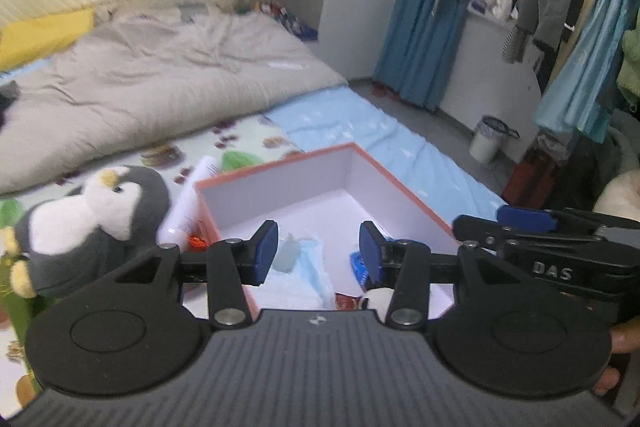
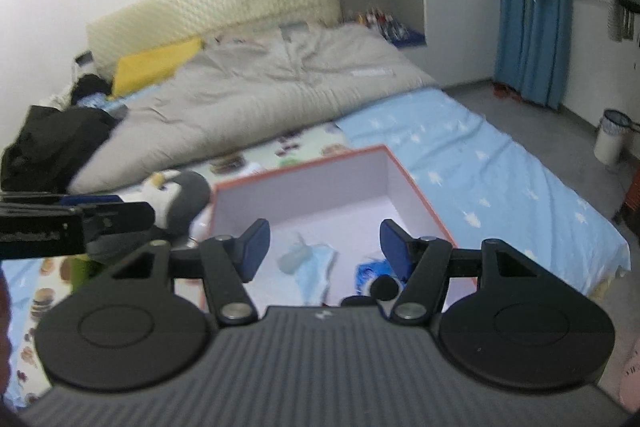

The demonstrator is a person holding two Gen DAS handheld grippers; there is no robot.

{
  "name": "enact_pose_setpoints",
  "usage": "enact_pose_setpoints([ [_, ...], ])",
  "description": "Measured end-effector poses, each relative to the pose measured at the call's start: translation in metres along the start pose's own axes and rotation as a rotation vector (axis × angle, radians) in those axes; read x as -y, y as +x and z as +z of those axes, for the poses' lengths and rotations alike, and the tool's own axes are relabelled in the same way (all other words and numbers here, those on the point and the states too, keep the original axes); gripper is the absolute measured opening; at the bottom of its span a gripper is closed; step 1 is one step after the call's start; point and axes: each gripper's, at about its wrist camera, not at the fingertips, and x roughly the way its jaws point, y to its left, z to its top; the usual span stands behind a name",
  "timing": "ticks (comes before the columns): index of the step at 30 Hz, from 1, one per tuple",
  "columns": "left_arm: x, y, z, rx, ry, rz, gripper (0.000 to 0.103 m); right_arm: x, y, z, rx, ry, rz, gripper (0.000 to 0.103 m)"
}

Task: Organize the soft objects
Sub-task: 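Withdraw both tools from the box toward the spray bottle and keychain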

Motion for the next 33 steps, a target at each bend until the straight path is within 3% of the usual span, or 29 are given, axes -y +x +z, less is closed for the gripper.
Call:
enact_pose_setpoints([
  [7,-0.008,-0.062,-0.028,0.101,0.012,0.027,0.051,-0.034,-0.044,-0.012,0.085,-0.017,0.066,0.064],
  [14,-0.034,-0.109,-0.062,0.131,-0.081,0.033,0.051,-0.063,-0.066,-0.032,0.123,-0.031,0.106,0.064],
  [25,-0.073,-0.15,-0.13,0.127,-0.166,0.096,0.051,-0.102,-0.076,-0.084,0.093,-0.057,0.124,0.064],
  [33,-0.088,-0.156,-0.172,0.088,-0.182,0.134,0.051,-0.124,-0.072,-0.115,0.068,-0.076,0.122,0.064],
])
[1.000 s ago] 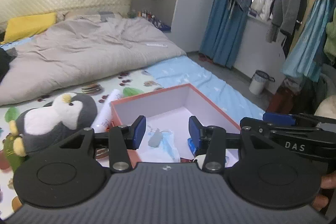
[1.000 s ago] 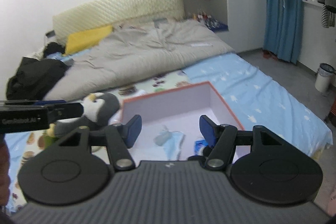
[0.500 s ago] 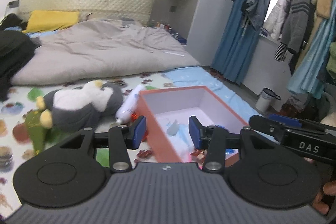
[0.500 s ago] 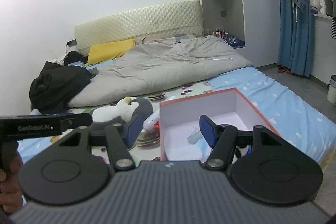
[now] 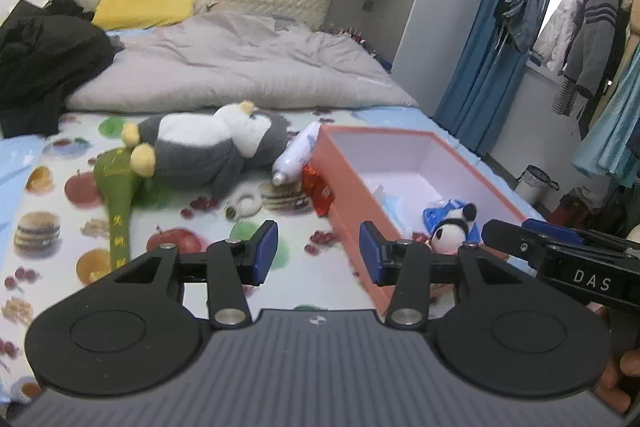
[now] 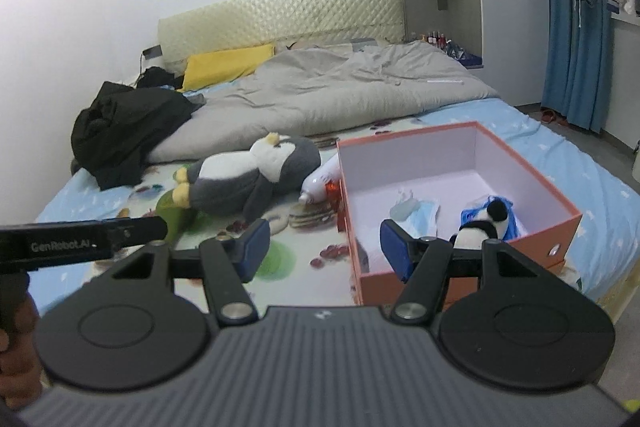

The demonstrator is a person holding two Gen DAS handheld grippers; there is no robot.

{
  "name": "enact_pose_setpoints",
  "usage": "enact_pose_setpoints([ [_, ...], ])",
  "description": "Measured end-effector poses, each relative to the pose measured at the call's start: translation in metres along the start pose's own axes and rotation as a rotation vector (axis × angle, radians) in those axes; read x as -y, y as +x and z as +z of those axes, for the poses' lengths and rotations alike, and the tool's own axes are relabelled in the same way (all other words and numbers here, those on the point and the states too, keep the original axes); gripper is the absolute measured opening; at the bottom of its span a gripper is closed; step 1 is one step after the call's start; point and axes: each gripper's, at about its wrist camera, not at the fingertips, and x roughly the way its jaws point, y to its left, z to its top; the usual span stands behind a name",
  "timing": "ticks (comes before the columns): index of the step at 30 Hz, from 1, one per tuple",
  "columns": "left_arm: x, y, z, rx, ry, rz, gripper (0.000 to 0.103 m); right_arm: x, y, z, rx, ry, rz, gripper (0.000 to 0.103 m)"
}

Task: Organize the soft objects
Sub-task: 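Withdraw both tools from the box toward the spray bottle and keychain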

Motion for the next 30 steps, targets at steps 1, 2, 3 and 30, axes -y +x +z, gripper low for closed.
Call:
enact_pose_setpoints([
  [1,-0.002,0.001,-0.003,-0.005,-0.002,0.004,0.051,-0.002,0.001,-0.004,-0.004,0.001,-0.002,0.064],
  [2,-0.004,0.003,-0.007,-0.008,-0.004,0.009,0.051,-0.005,0.002,-0.009,-0.007,0.001,-0.001,0.064],
  [3,-0.007,0.004,-0.01,-0.011,-0.009,0.014,0.051,-0.007,0.004,-0.012,-0.01,-0.001,-0.002,0.064],
  [30,-0.077,0.113,-0.051,-0.095,-0.082,0.067,0.051,-0.041,0.078,-0.078,-0.097,-0.146,-0.053,0.063],
])
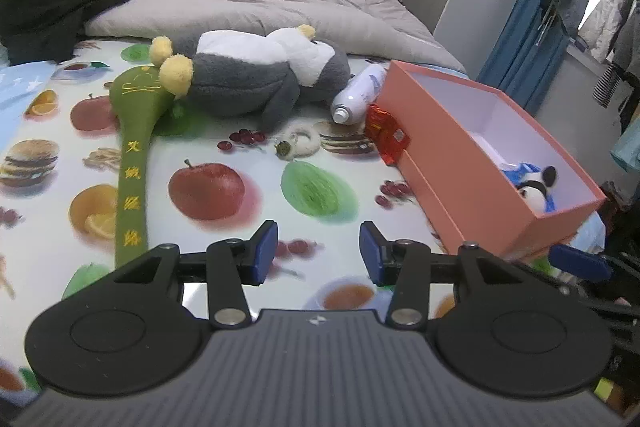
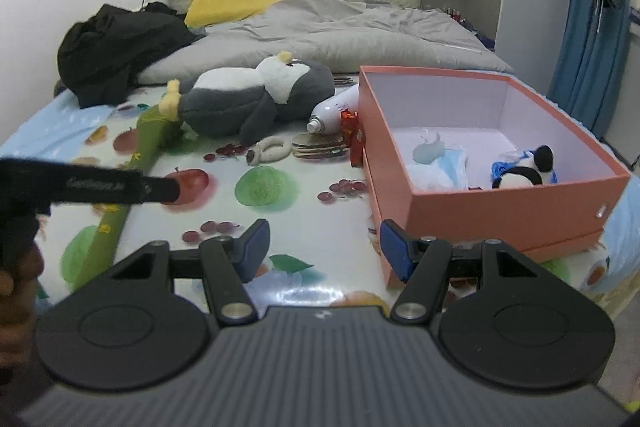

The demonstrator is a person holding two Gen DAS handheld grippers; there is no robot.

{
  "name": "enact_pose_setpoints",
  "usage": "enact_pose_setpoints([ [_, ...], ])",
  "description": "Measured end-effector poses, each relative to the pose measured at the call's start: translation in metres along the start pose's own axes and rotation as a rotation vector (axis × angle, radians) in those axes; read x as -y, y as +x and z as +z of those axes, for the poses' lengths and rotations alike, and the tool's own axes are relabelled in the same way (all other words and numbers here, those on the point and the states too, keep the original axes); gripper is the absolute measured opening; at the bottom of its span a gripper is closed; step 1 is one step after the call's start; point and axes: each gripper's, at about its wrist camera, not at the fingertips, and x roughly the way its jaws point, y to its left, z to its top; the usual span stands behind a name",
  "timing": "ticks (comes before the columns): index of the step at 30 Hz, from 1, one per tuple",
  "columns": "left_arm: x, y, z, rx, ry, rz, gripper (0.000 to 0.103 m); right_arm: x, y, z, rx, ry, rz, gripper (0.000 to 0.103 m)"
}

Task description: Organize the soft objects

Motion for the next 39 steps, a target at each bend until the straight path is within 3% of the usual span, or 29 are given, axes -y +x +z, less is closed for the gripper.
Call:
enact_pose_setpoints([
  [5,-0.014,0.045,0.015,-0.011,-0.004,-0.001,0.051,-0.003,0.031,0.011,-0.016,-0.023,-0.01,0.063],
  [13,-0.022,0.119,0.036,-0.023,0.044,0.002,0.051,-0.013,0.099,0.06,0.01,-0.096,-0.048,0.059],
  [21,-0.044,0.175,0.054,-0.03,0.0,-0.023,0.051,-0.03,0.18,0.091,-0.001,-0.168,-0.099,0.047],
  [35,-0.054,0.216,0.072,0.006,-0.013,-0.105,0.051,-0.032,0.281,0.106,-0.033,-0.263,-0.244,0.03],
  [37,-0.054,0.22,0.073,-0.002,-0.014,-0.113,0.049,-0.033,0.289,0.104,-0.035,-0.281,-0.257,0.029],
  [39,-0.054,0.223,0.072,-0.015,-0.016,-0.124,0.039,-0.035,0.296,0.103,-0.04,-0.301,-0.263,0.027],
])
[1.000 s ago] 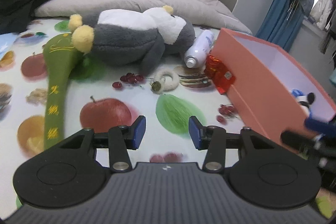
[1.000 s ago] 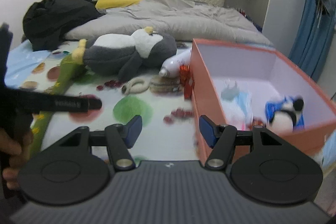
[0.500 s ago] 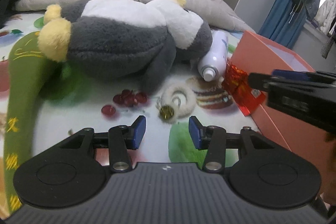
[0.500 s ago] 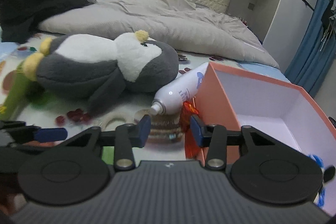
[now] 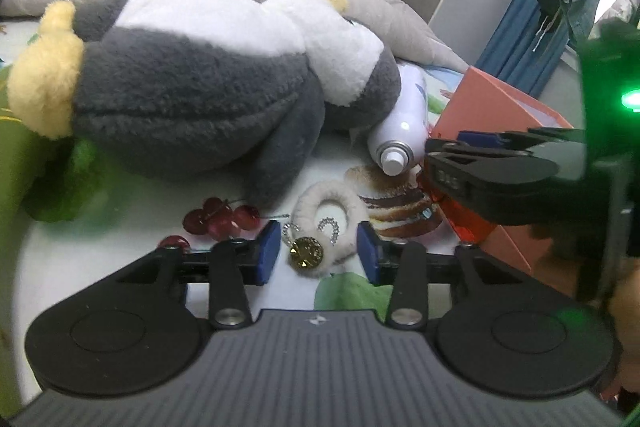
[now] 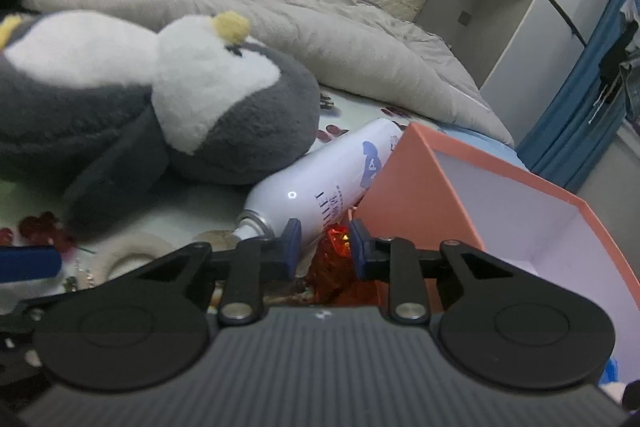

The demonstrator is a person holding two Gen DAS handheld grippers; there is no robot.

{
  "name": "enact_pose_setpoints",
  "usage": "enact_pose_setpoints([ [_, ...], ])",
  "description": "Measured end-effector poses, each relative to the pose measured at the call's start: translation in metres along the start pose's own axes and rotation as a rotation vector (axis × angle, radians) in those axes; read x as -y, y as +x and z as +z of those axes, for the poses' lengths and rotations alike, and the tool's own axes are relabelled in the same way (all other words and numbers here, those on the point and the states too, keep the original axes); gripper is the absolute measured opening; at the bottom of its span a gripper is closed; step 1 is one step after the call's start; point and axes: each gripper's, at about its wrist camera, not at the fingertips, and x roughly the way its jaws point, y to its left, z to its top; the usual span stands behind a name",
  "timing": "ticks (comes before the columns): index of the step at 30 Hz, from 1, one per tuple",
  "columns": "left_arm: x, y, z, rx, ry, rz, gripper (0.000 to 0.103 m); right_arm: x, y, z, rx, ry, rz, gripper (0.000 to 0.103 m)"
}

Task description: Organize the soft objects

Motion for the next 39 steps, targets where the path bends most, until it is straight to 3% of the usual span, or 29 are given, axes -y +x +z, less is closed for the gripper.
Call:
enact_pose_setpoints([
  [2,0.001,0.002,-0.001,-0.009,-0.001,0.002,0.029,-0.003,0.003,-0.002,-0.002,-0.024,-0.02,0.022],
  [12,0.004,-0.012,-0.005,0.005,-0.012,0.005,0.019,-0.001,-0.002,-0.001,-0.019,-0.018,-0.011,0.003],
  [15,0.002,-0.02,-0.006,0.018,-0.031,0.019,0.016,-0.001,-0.008,0.001,-0.009,-0.02,0.005,0.003],
  [17,0.0,-0.027,-0.006,0.024,-0.051,0.023,0.006,-0.002,-0.017,0.001,0.004,-0.033,0.012,0.003],
  [27,0.0,-0.051,-0.019,0.017,-0.08,0.061,0.007,0.002,-0.057,-0.007,0.03,0.009,0.062,0.004],
  [29,-0.004,-0.053,-0.022,0.025,-0.107,0.063,0.008,0.005,-0.061,-0.012,0.014,0.053,0.081,0.004],
  [31,-0.008,-0.052,-0.023,0.014,-0.128,0.048,0.013,0.007,-0.063,-0.016,0.006,0.08,0.073,0.015],
  [33,-0.012,-0.051,-0.023,0.014,-0.139,0.039,0.028,0.009,-0.062,-0.019,-0.001,0.111,0.081,0.037],
  [34,-0.012,-0.051,-0.022,0.016,-0.139,0.038,0.044,0.009,-0.06,-0.02,-0.007,0.126,0.084,0.038],
  [35,-0.012,-0.051,-0.022,0.023,-0.134,0.038,0.049,0.01,-0.058,-0.02,-0.011,0.142,0.088,0.039],
  [39,-0.012,-0.044,-0.02,0.017,-0.107,0.033,0.049,0.011,-0.049,-0.015,-0.021,0.213,0.103,0.039],
])
